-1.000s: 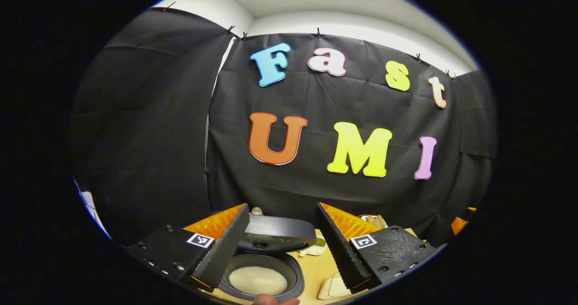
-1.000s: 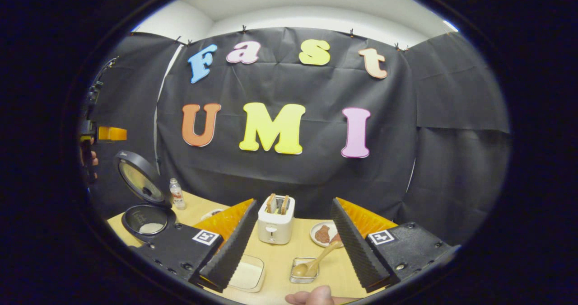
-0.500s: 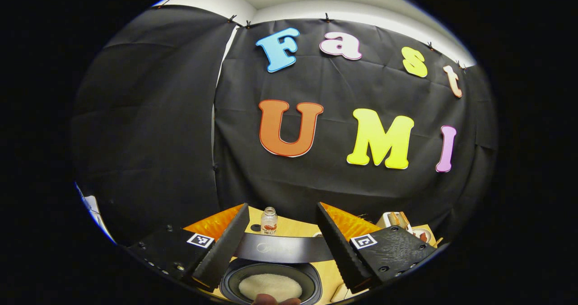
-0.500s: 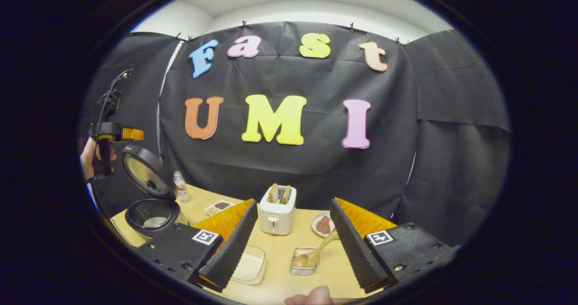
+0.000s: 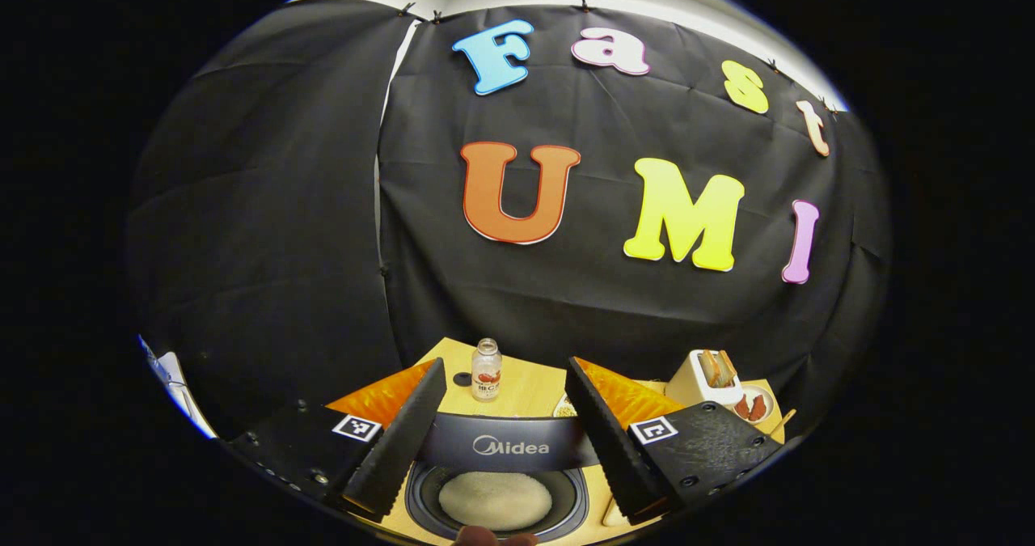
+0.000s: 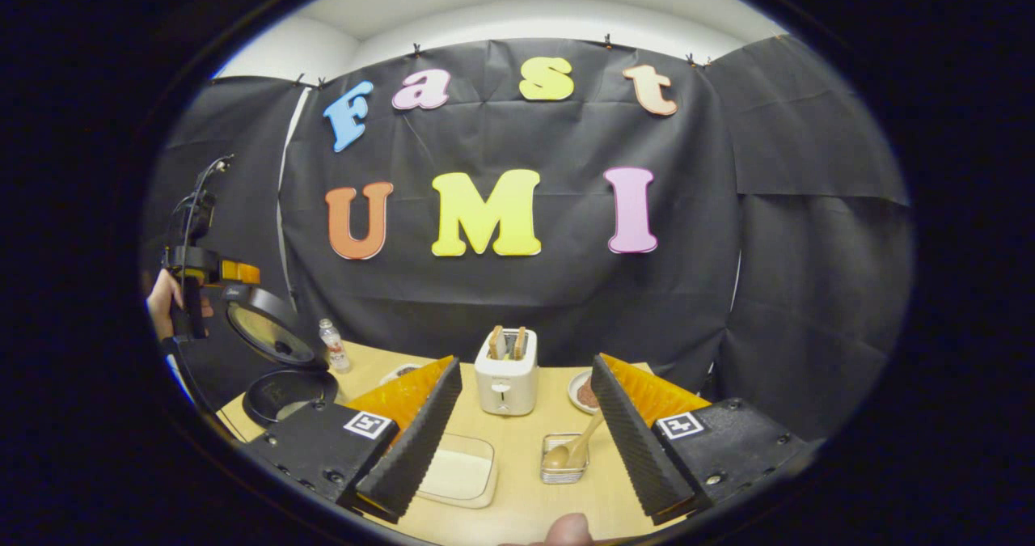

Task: Close the left gripper, press the button to open the rice cooker; take a wooden spoon from the chopstick holder with the right hand, scoop a spoonful of rice and pour it into the rice cooker, then put the wooden spoon back into the chopstick holder.

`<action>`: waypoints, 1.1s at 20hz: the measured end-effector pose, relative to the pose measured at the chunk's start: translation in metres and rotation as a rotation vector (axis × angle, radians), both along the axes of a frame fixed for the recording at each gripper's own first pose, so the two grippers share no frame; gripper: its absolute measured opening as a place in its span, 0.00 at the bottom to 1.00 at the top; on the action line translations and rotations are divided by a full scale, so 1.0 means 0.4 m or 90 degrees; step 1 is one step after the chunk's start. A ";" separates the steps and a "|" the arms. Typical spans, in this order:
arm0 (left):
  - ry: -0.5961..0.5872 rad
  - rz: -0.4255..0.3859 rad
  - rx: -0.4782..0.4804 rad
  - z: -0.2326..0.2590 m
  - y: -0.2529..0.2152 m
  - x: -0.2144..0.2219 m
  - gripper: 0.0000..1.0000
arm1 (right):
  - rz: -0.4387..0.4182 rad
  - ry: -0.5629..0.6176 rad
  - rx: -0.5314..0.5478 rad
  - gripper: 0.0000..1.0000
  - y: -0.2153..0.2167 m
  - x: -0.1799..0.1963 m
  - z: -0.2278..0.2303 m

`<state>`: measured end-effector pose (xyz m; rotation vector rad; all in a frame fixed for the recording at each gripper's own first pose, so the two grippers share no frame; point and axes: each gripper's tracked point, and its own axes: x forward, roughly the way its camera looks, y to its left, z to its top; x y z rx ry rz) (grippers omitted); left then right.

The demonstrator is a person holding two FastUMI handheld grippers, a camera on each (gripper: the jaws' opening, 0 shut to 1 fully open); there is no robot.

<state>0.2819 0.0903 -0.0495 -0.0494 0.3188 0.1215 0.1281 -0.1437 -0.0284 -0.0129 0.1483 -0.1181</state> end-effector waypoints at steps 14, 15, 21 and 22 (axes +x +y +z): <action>0.170 -0.067 -0.015 -0.192 -0.095 -0.236 0.96 | 0.026 0.021 0.009 0.98 0.055 0.012 -0.028; 0.176 -0.069 -0.015 -0.207 -0.100 -0.249 0.97 | 0.023 0.026 0.012 1.00 0.048 0.016 -0.033; 0.235 -0.065 -0.048 -0.324 -0.111 -0.310 0.97 | 0.021 0.037 0.027 1.00 0.050 0.022 -0.036; 0.247 -0.068 -0.048 -0.342 -0.114 -0.318 0.98 | 0.023 0.041 0.027 1.00 0.052 0.021 -0.038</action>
